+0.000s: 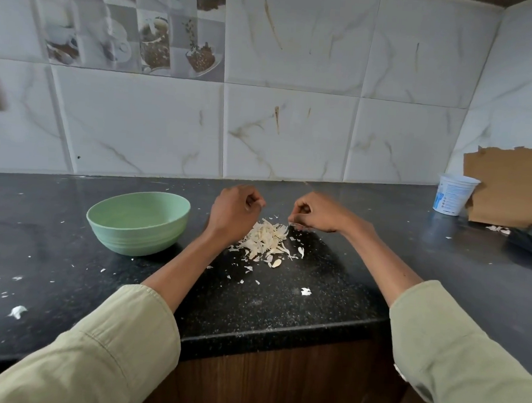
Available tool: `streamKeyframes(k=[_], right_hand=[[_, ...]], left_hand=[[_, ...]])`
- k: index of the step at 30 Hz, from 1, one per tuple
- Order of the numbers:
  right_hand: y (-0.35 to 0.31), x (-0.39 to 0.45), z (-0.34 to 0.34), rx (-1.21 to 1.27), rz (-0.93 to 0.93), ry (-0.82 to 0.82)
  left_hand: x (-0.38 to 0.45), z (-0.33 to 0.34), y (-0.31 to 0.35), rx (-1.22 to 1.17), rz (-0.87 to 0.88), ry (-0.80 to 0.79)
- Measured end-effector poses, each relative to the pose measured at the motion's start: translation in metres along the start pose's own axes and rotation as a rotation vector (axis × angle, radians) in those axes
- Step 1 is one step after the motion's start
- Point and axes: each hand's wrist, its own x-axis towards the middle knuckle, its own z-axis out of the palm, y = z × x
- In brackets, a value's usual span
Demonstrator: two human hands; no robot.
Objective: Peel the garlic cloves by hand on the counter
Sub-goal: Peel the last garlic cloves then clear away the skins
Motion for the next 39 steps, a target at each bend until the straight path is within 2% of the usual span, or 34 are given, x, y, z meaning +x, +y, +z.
streamKeyframes(k=[7, 10, 12, 15, 16, 17, 20, 21, 25, 29, 33, 39], right_hand=[[-0.006, -0.004, 0.004, -0.095, -0.023, 0.040], [-0.012, -0.006, 0.007, -0.148, -0.061, 0.115], [-0.018, -0.008, 0.005, -0.087, -0.102, 0.243], [-0.028, -0.010, 0.000, 0.019, -0.195, 0.571], [-0.028, -0.009, -0.001, 0.021, -0.193, 0.615], [-0.027, -0.008, -0.002, -0.005, -0.172, 0.560], [-0.023, -0.009, 0.010, -0.217, -0.035, 0.103], [-0.022, -0.009, 0.012, -0.231, -0.015, 0.056], [-0.020, -0.009, 0.010, -0.110, -0.059, 0.194], [-0.031, -0.013, 0.002, 0.368, -0.127, 0.367], [-0.043, -0.015, 0.004, 0.596, -0.221, 0.280], [-0.045, -0.012, 0.007, 0.687, -0.233, 0.233]], left_hand=[[-0.004, 0.000, 0.001, 0.015, 0.004, -0.013], [-0.005, 0.000, 0.003, 0.024, 0.002, -0.021], [-0.005, 0.000, 0.003, 0.025, 0.000, -0.022], [-0.006, 0.000, 0.004, 0.036, 0.003, -0.027], [-0.005, 0.000, 0.004, 0.036, 0.001, -0.025], [-0.005, -0.001, 0.005, 0.033, -0.002, -0.021], [-0.006, -0.002, 0.005, 0.034, -0.004, -0.020], [-0.006, -0.002, 0.005, 0.033, -0.004, -0.026], [-0.008, -0.002, 0.005, 0.018, -0.008, -0.029], [-0.007, -0.003, 0.011, -0.179, -0.028, -0.031], [-0.007, -0.006, 0.015, -0.344, -0.034, 0.006], [-0.006, -0.009, 0.017, -0.409, -0.034, 0.043]])
